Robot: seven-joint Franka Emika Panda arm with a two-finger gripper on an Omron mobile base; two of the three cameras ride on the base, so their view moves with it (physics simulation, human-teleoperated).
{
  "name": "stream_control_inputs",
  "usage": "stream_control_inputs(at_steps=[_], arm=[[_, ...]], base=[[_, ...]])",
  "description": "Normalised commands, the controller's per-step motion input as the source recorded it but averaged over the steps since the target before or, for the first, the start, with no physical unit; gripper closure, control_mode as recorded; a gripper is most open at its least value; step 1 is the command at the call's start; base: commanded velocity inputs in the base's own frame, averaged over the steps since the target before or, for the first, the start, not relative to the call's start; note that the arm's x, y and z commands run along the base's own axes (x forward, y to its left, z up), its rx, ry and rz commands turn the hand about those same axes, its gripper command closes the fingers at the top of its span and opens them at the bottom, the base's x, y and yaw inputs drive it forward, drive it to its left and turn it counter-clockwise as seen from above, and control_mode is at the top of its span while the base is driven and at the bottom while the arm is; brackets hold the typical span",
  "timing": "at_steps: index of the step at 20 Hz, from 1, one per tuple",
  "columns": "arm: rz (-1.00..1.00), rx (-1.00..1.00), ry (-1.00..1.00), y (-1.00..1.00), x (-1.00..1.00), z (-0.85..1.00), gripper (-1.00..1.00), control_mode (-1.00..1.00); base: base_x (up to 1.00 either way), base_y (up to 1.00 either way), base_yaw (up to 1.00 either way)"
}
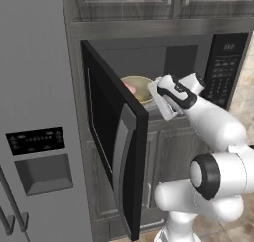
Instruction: Remove the peach from the bowl and place it on the small plate. Then place the bowl with only the steak in the microwave, close the door, and press the start button to microwave the steak.
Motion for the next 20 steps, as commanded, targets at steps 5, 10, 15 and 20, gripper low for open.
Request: stream_control_inputs(at_steps=[5, 10, 15, 20], arm=[[0.00, -0.02, -0.11, 0.00, -0.80, 0.59, -1.00, -1.00], [0.00, -0.15, -0.10, 0.00, -0.99, 0.68, -1.00, -1.00], [0.00, -0.30, -0.11, 0.00, -1.00, 0.53, -1.00, -1.00], [0.01, -0.46, -0.21, 0.02, -1.00, 0.33, -1.00, -1.00]], base=[[0.00, 0.00, 0.00], [0.00, 0.00, 0.00], [0.00, 0.00, 0.00], [0.00, 0.00, 0.00]])
